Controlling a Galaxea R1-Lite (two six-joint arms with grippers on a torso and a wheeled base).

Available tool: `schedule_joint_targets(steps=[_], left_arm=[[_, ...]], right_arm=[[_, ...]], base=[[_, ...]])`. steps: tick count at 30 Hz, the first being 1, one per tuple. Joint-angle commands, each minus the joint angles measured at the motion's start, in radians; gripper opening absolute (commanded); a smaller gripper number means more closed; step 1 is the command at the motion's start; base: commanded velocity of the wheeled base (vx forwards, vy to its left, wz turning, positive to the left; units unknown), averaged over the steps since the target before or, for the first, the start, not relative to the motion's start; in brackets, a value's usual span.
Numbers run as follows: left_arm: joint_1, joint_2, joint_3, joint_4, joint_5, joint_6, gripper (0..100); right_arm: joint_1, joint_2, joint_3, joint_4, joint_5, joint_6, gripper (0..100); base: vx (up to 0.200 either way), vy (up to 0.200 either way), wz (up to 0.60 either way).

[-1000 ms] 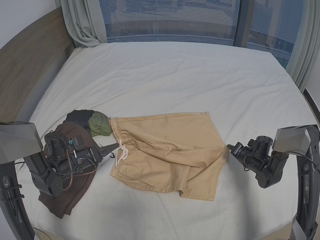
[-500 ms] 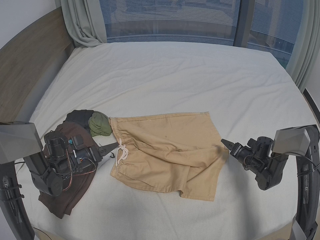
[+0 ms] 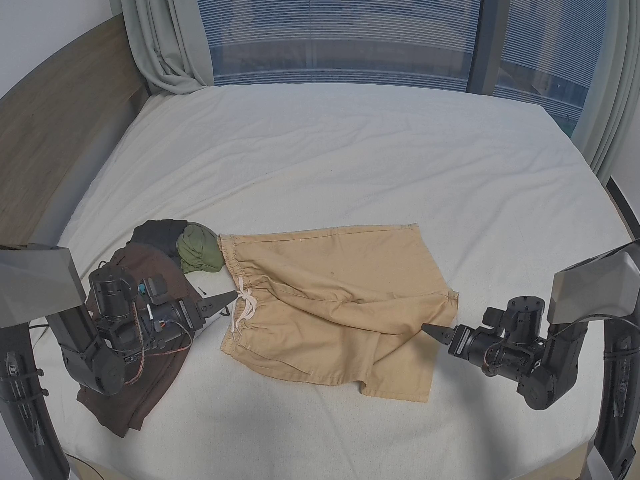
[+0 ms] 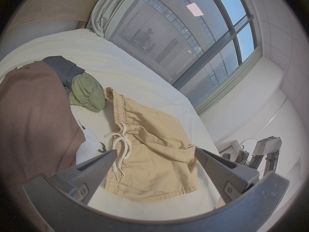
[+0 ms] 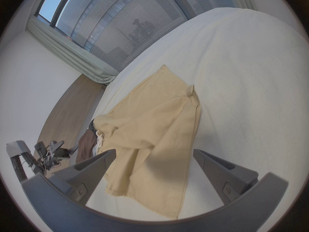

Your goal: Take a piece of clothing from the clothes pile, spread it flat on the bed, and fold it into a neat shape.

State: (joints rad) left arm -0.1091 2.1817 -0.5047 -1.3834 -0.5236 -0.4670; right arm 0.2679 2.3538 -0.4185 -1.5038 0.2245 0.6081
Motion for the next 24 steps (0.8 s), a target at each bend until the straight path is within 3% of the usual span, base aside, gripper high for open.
schedule_joint_targets(steps=[1, 14, 21, 24], left_arm=[[0.005, 0.018, 0.015, 0.014, 0.001, -0.001, 100], [-0.003, 0.139, 0.048, 0.003, 0.028, 0.001, 100], [-0.018, 0.240, 0.003, -0.072, 0.140, -0.012, 100], [-0.035, 0.273, 0.005, -0.108, 0.152, -0.028, 100]], right_arm=[[0.056, -0.024, 0.080, -0.007, 0.021, -0.004, 100], [0.085, -0.007, 0.090, -0.038, 0.019, -0.004, 100], [0.085, -0.001, 0.086, -0.038, 0.019, -0.002, 100], [0.085, -0.001, 0.084, -0.038, 0.019, -0.002, 100]], base=[[0.000, 0.000, 0.00], [0.000, 0.000, 0.00], [0.000, 0.000, 0.00], [0.000, 0.000, 0.00]])
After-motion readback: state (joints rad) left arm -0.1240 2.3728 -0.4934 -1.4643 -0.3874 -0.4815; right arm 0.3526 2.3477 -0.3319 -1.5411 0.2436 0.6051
